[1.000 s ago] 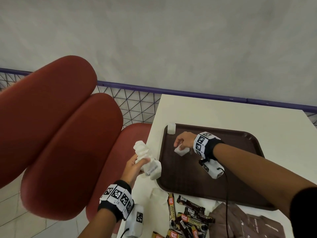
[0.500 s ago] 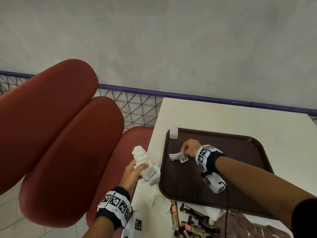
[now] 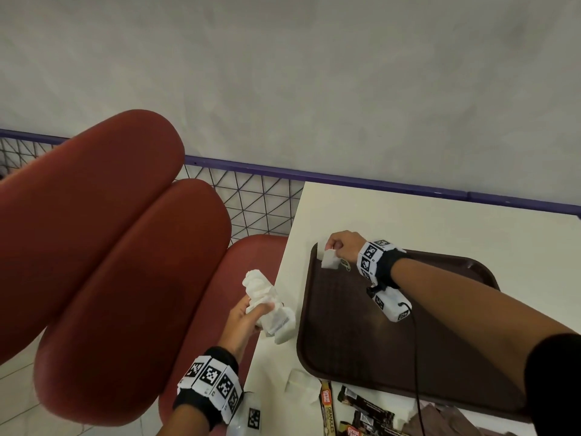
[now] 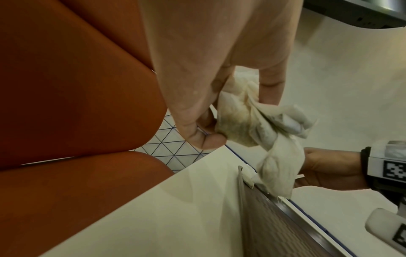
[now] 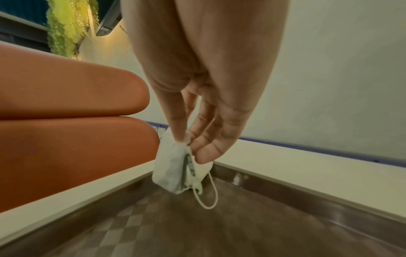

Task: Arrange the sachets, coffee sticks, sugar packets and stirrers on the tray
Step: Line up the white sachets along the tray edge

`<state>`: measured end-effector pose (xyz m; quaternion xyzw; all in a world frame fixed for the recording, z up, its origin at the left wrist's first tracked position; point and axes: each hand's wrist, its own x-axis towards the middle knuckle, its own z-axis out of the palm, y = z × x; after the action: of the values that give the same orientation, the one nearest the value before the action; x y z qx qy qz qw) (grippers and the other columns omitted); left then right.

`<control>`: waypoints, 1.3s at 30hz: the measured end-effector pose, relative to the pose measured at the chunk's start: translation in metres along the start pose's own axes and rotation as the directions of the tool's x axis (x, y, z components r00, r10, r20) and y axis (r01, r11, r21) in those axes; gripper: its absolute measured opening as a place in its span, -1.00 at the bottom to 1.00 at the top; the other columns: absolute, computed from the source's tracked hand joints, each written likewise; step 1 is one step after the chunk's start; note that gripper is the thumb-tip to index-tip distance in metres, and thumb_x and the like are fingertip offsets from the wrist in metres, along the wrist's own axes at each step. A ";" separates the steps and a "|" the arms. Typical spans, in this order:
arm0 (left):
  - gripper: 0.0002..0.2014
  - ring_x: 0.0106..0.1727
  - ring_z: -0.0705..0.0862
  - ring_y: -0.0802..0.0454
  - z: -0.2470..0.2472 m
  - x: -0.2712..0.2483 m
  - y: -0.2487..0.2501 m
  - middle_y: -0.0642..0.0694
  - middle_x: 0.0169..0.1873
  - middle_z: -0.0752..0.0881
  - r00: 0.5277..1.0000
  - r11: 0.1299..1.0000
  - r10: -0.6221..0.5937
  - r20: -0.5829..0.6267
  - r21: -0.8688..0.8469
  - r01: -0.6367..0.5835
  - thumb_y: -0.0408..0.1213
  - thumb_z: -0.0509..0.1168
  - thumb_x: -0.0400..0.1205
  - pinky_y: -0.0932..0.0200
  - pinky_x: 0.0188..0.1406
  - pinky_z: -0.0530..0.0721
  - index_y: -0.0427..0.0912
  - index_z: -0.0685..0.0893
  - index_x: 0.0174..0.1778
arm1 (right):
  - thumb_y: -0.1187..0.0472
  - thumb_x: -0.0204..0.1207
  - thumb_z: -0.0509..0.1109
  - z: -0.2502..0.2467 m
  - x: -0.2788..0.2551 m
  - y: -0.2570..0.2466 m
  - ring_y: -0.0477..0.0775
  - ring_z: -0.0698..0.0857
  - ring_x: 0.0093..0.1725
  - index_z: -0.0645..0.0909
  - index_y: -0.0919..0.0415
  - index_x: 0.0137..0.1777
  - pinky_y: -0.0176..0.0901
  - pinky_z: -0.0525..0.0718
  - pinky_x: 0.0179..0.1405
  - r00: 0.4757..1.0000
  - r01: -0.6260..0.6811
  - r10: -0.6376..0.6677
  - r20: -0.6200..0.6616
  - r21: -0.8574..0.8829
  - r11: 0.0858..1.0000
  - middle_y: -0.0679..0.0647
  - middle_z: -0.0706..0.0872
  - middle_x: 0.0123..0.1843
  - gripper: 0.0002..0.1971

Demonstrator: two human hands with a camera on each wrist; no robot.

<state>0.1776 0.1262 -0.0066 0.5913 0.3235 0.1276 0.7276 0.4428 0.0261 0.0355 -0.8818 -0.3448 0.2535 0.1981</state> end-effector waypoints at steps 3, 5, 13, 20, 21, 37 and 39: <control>-0.49 0.05 0.75 -0.19 -0.002 0.000 0.002 -0.22 -0.02 0.80 1.000 1.000 -0.008 -0.010 -0.007 0.008 -0.01 0.43 0.20 -0.09 0.05 0.66 -0.13 0.72 0.06 | 0.55 0.45 0.23 0.004 0.010 -0.007 0.03 0.54 -0.01 0.66 0.36 0.15 -0.29 0.51 -0.26 0.998 0.022 -0.020 0.066 -0.017 1.000 0.08 0.56 -0.04 -0.68; -0.48 0.05 0.74 -0.20 -0.004 0.001 0.002 -0.24 -0.02 0.79 1.000 1.000 -0.010 -0.013 -0.006 0.010 -0.01 0.42 0.19 -0.09 0.06 0.66 -0.13 0.72 0.06 | 0.55 0.45 0.26 0.007 0.017 -0.010 0.05 0.57 0.03 0.65 0.37 0.15 -0.31 0.52 -0.23 0.996 0.007 -0.005 0.087 -0.028 1.000 0.11 0.61 0.01 -0.68; -0.49 -0.09 0.73 -0.09 -0.008 0.001 0.005 -0.15 -0.17 0.79 1.000 1.000 -0.008 -0.013 -0.022 0.008 -0.01 0.42 0.15 -0.01 -0.07 0.64 -0.16 0.72 -0.01 | 0.52 0.48 0.12 0.023 0.040 -0.003 0.27 0.65 0.15 0.62 0.27 0.12 -0.12 0.58 0.05 0.987 -0.113 0.105 -0.122 -0.062 0.992 0.26 0.65 0.21 -0.65; -0.66 -0.12 0.68 -0.08 -0.007 0.003 0.005 -0.14 -0.18 0.76 0.999 0.999 -0.036 0.006 -0.004 0.036 -0.09 0.42 0.26 0.00 -0.09 0.58 -0.10 0.73 -0.06 | 0.53 0.50 0.16 0.028 0.036 -0.003 0.25 0.56 0.27 0.55 0.30 0.23 -0.09 0.53 0.18 0.981 -0.095 0.087 -0.172 -0.038 0.995 0.28 0.57 0.28 -0.65; -0.67 -0.11 0.66 -0.09 -0.006 0.003 0.005 -0.14 -0.17 0.76 0.999 0.999 -0.043 0.001 0.000 0.043 -0.09 0.42 0.27 -0.01 -0.09 0.58 -0.09 0.73 -0.07 | 0.52 0.50 0.17 0.029 0.032 -0.003 0.24 0.55 0.27 0.56 0.30 0.22 -0.08 0.52 0.20 0.983 -0.065 0.061 -0.175 -0.022 0.998 0.27 0.56 0.27 -0.66; -0.70 0.10 0.70 -0.22 0.028 -0.018 0.011 -0.22 0.10 0.71 0.994 0.992 -0.107 0.001 -0.064 0.107 -0.40 0.27 0.61 -0.03 -0.18 0.74 -0.17 0.59 0.27 | 0.17 0.56 0.36 0.069 -0.114 -0.035 -0.07 0.58 -0.08 0.49 0.25 0.22 -0.31 0.59 -0.19 0.947 0.057 -0.216 0.237 0.537 0.841 0.01 0.60 -0.11 -0.71; -0.70 0.07 0.70 -0.20 0.032 -0.020 0.011 -0.23 0.10 0.70 0.995 0.993 -0.100 0.008 -0.053 0.101 -0.40 0.27 0.61 0.00 -0.23 0.73 -0.18 0.58 0.27 | 0.18 0.56 0.35 0.069 -0.122 -0.033 -0.12 0.58 -0.13 0.45 0.27 0.23 -0.32 0.58 -0.21 0.955 0.005 -0.176 0.237 0.585 0.811 -0.03 0.59 -0.17 -0.70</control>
<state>0.1841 0.0931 0.0128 0.5549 0.3474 0.0979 0.7495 0.3086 -0.0253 0.0361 -0.7172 -0.3178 0.4583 0.4178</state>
